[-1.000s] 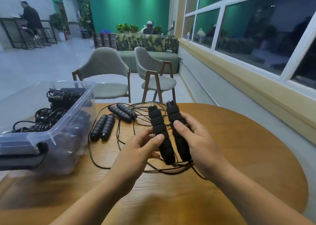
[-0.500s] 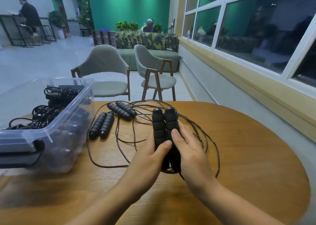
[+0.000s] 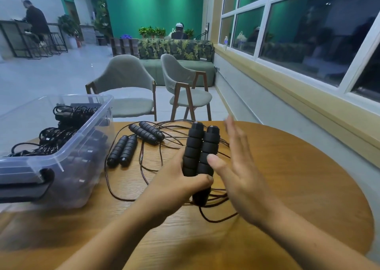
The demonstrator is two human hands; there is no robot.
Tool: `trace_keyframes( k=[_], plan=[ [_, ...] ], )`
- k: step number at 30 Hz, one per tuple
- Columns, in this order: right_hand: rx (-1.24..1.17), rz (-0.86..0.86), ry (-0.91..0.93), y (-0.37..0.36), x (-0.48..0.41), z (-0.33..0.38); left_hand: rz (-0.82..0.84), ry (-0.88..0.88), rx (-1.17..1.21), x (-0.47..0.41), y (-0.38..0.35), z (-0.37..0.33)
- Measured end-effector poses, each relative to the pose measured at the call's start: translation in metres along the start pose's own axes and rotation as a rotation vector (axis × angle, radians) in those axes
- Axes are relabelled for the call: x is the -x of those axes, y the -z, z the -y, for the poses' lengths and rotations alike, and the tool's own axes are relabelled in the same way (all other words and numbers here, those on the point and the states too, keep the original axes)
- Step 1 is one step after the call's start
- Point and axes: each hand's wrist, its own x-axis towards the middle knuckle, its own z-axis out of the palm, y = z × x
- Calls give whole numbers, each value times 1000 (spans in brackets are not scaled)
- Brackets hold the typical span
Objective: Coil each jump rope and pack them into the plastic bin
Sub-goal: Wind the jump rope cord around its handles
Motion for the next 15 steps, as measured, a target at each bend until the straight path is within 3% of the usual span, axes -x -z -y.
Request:
trace_keyframes(
  k=[5,9,15],
  plan=[
    [708,139,566,37,-19,-13,163,63,-157,0,17,-4],
    [944,303,629,18,-11,-32,289,82,-352,2,18,-6],
    [967,267,662,-8,3,-45,399,104,-559,2,2,2]
  ],
)
